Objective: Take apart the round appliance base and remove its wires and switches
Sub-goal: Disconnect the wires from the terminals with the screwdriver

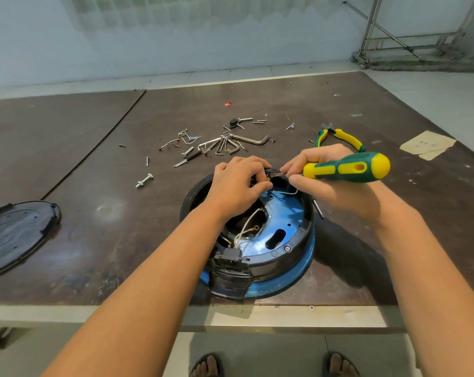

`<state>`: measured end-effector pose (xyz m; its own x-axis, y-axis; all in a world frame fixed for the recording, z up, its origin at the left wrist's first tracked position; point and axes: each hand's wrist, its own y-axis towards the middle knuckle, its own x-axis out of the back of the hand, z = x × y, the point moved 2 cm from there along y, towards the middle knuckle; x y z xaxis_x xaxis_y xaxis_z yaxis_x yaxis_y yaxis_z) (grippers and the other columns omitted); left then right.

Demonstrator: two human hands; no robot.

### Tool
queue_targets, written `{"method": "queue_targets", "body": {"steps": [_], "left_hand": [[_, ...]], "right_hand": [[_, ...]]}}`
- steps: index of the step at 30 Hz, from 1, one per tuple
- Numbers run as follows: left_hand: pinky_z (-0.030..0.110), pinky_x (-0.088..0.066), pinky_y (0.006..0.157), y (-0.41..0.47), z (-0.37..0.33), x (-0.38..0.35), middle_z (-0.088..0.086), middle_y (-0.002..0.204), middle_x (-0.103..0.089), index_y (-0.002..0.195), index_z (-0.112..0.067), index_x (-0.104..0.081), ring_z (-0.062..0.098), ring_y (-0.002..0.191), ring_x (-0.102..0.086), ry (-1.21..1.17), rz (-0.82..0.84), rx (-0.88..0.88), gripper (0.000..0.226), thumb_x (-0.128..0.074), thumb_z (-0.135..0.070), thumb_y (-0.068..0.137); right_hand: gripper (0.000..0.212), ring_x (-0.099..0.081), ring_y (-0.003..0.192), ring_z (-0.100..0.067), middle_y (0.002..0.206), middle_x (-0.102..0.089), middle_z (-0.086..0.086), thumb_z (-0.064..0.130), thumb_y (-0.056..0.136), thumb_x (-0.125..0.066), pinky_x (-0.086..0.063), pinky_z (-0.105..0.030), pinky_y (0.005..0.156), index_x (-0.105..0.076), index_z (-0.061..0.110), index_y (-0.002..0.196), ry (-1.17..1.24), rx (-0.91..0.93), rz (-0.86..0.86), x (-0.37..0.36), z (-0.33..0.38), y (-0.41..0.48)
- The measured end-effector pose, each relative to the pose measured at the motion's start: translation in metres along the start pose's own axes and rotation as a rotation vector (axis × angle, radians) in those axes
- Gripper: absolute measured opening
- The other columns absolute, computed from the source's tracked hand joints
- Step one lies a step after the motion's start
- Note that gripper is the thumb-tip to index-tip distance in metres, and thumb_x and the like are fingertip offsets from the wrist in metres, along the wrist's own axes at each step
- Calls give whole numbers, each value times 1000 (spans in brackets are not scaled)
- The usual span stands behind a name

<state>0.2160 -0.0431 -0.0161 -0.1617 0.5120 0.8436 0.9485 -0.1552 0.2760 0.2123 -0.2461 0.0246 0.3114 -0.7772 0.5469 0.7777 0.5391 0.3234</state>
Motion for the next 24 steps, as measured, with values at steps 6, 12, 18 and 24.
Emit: {"method": "queue_targets", "body": {"steps": [6,12,18,24], "left_hand": [[35,-18,96,0,2,0,-23,127,-58,72,-29,-60,8,123,-44,-16,2,2,19,-68,-35,88],[34,-17,96,0,2,0,-23,128,-58,73,-29,-60,7,123,-44,-26,2,9,19,-69,-34,88],[35,-18,98,0,1,0,-22,129,-58,74,-27,-61,8,124,-44,-24,13,16,18,-69,-33,88],[36,-18,100,0,0,1,-21,128,-59,72,-29,-60,8,124,-43,-47,19,27,20,-69,-30,89]], "right_hand": [[8,-72,83,-15,92,-76,-4,4,92,-71,-57,-30,71,-74,8,99,-109,66,-73,-5,-2,5],[7,-73,87,-28,94,-76,-12,6,93,-71,-60,-46,77,-68,2,99,-77,83,-79,-5,-4,5],[5,-68,70,-17,82,-74,-8,13,92,-73,-51,-26,61,-69,11,91,-42,-4,-169,-7,-7,8],[7,-75,88,-26,86,-78,-6,28,85,-76,-61,-54,83,-71,24,88,54,-206,-266,-10,-19,8]]}}
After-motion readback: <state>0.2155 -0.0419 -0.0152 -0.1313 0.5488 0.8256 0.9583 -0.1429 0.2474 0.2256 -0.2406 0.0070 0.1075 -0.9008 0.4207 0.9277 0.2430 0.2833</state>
